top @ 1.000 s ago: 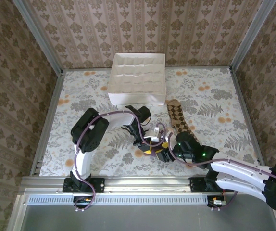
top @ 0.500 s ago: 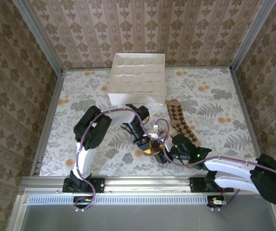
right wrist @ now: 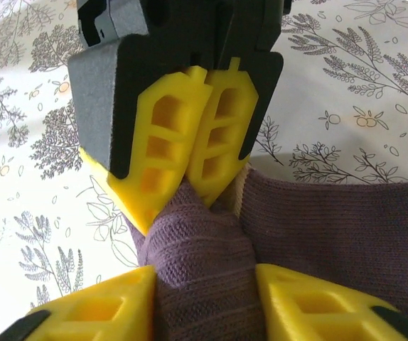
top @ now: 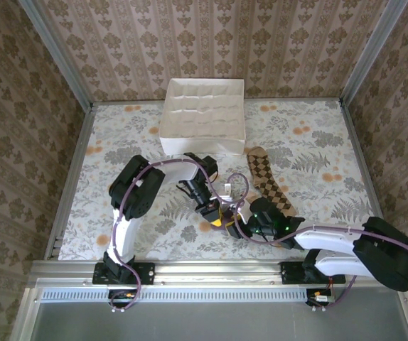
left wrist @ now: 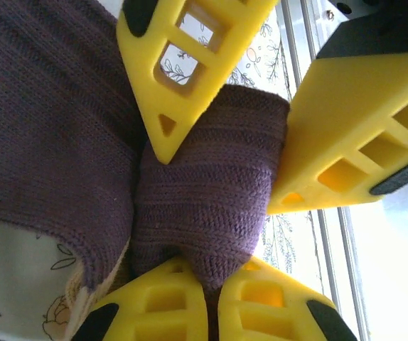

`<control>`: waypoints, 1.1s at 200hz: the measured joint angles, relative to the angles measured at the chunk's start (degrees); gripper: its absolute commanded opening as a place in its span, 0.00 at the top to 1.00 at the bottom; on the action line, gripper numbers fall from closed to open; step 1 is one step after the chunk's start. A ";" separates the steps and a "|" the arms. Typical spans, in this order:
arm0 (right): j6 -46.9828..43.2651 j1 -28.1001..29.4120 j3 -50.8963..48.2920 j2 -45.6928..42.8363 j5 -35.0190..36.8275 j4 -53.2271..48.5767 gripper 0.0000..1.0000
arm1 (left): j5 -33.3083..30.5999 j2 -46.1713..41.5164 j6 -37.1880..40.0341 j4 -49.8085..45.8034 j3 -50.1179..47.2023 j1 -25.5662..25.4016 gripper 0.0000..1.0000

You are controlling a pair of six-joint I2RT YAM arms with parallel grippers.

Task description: Roll the socks

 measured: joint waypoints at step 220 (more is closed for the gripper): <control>27.21 -17.49 28.85 19.89 0.98 -49.81 0.74 | -10.14 -15.78 -14.93 29.05 -18.78 -5.31 1.00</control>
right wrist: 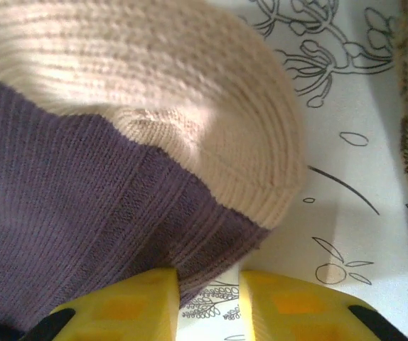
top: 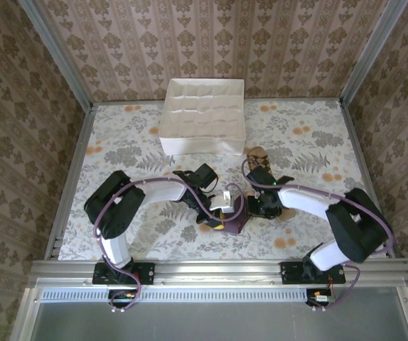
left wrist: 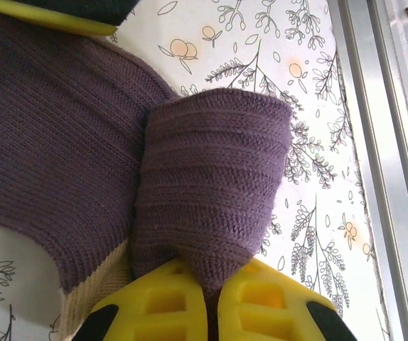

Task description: Roll the socks

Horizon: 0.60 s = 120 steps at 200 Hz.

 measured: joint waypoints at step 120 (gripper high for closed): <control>-15.96 -4.96 18.12 17.25 -8.37 -19.37 0.74 | -4.00 0.74 -0.68 -4.11 3.32 -2.12 1.00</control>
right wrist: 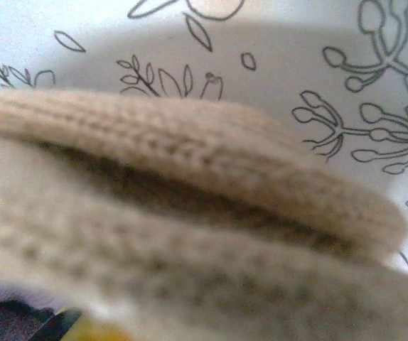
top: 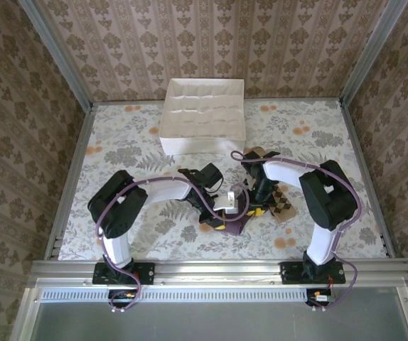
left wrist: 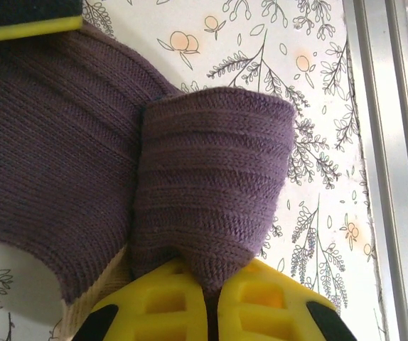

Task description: Roll the socks

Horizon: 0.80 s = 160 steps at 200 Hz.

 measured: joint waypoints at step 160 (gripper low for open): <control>-2.29 1.90 5.27 1.27 -0.44 10.75 0.76 | -4.96 -3.78 -5.20 7.34 -4.26 0.81 1.00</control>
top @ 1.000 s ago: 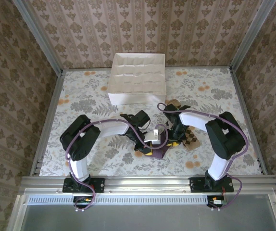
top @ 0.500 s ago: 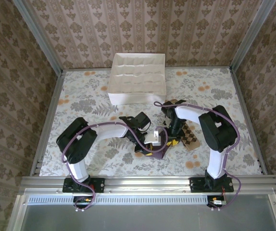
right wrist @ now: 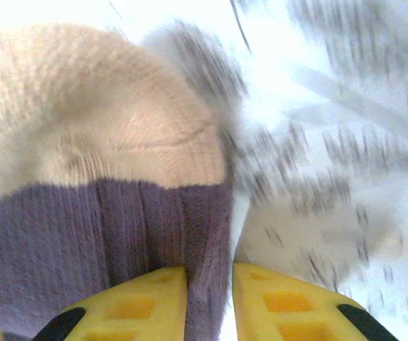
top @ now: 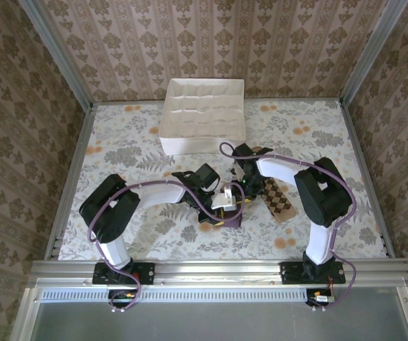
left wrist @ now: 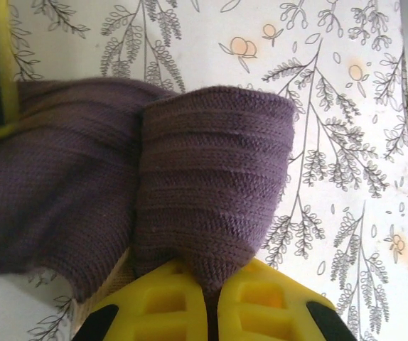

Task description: Roll the socks

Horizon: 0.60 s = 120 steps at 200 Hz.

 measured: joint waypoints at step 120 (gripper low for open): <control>4.04 2.49 -3.37 -4.74 -0.42 13.07 0.76 | -1.70 -0.26 -1.86 1.49 -0.46 -0.55 1.00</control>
